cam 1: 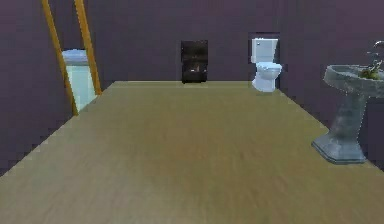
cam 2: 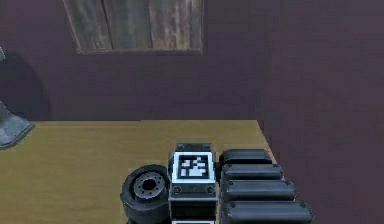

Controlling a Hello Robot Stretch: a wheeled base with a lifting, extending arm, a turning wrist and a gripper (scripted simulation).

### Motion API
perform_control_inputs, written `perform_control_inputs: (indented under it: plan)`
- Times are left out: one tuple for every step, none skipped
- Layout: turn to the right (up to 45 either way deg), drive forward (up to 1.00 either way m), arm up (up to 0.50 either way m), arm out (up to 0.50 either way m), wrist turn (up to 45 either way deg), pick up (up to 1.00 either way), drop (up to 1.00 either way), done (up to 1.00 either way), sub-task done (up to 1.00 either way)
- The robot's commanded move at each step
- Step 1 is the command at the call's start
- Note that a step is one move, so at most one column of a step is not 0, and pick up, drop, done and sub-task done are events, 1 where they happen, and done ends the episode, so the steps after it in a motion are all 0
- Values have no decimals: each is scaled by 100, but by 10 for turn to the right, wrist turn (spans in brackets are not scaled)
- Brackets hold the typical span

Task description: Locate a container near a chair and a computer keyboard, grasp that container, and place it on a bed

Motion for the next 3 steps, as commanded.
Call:
perform_control_inputs:
  plan:
    - [-210,0,0,0,0,0,0,0,0]
    - [0,40,0,0,0,0,0,0,0]
    - [-30,0,0,0,0,0,0,0,0]
